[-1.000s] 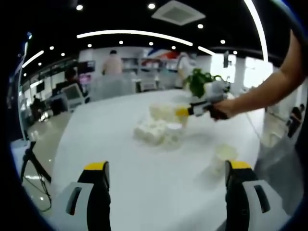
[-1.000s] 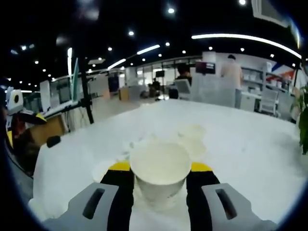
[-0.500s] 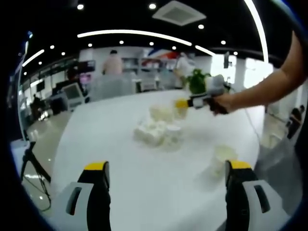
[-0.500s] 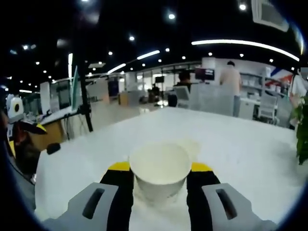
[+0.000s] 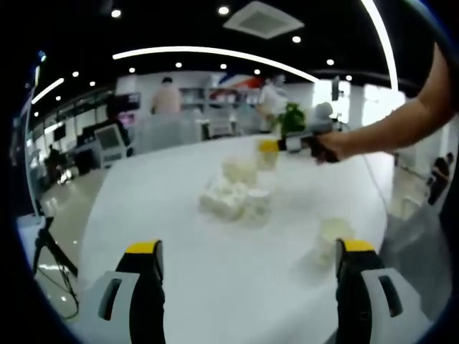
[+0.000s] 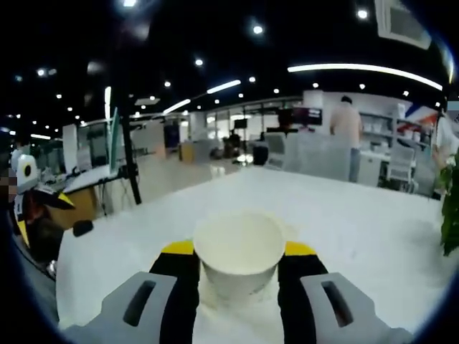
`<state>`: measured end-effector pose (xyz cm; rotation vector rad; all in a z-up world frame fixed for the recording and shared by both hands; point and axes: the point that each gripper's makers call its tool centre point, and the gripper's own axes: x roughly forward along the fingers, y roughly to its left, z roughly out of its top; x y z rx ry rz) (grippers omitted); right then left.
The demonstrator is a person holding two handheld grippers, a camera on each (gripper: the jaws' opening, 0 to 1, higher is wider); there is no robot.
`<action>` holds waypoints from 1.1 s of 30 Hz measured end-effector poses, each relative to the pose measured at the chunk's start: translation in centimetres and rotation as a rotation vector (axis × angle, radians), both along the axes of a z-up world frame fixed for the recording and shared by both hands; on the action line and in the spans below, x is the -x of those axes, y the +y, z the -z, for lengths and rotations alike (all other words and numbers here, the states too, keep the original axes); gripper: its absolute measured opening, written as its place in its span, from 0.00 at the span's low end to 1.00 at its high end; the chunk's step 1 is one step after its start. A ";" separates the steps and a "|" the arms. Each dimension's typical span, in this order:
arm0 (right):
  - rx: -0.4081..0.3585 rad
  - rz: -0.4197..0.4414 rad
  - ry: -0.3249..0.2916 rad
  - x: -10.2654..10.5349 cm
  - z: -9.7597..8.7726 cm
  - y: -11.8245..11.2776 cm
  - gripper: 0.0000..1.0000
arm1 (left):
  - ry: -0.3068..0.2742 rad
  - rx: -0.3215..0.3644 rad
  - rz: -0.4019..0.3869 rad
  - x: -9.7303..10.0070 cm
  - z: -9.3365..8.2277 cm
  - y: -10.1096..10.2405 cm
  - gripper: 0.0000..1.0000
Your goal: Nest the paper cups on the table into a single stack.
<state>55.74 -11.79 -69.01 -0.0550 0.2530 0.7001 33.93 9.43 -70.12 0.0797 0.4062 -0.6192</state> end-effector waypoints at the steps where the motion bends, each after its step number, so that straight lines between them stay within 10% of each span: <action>1: -0.001 0.000 0.000 0.0 0.0 0.0 0.40 | 0.000 0.001 -0.001 0.0 0.0 0.0 0.99; 33: -0.038 -0.033 -0.014 3.0 -2.2 -0.3 0.39 | -0.011 0.003 -0.005 1.1 -1.1 -0.7 0.99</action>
